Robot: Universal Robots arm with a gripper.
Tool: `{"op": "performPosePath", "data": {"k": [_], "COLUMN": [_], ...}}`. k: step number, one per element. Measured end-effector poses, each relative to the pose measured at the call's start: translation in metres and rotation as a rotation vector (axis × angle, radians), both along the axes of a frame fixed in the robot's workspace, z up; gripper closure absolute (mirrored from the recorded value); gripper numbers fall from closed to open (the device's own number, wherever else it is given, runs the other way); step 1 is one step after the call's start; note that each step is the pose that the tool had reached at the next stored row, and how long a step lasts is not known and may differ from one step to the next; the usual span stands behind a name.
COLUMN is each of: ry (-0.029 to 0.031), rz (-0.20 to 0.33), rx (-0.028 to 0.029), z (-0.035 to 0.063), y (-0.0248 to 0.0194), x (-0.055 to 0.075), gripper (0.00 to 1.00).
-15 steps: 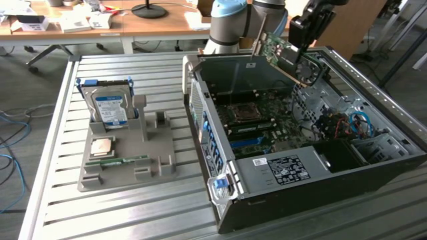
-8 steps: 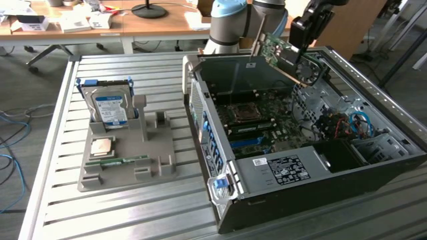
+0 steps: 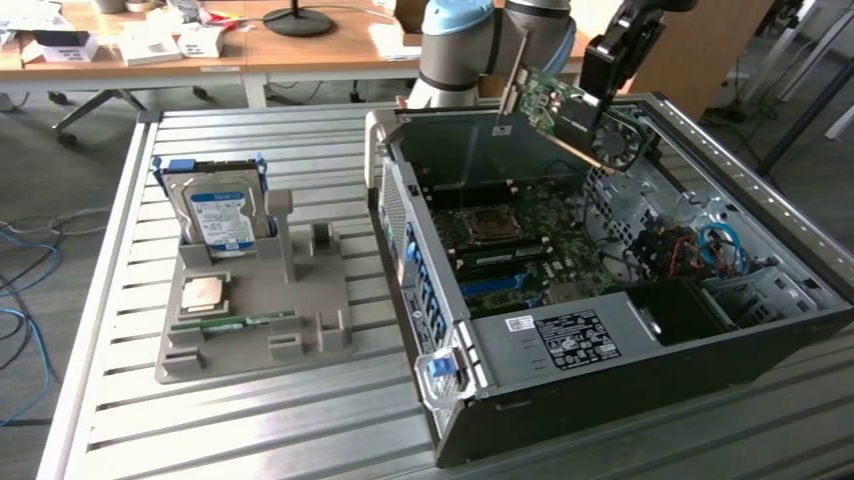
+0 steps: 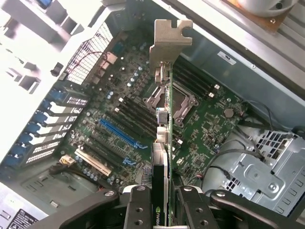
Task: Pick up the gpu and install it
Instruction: 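Insert the gpu into the slot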
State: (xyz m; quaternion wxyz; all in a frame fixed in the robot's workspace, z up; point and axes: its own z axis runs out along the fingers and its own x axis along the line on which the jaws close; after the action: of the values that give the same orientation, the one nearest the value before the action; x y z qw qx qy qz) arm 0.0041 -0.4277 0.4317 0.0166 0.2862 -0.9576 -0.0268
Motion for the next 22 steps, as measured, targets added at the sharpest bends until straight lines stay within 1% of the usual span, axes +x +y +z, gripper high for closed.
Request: {"op": "performPosePath", "data": {"k": [22], "ry": [0.0], "rz": [0.155], "rx": [0.0], "z": [-0.0013], "y": [0.0], "x": [0.0], "gripper": [0.74]}}
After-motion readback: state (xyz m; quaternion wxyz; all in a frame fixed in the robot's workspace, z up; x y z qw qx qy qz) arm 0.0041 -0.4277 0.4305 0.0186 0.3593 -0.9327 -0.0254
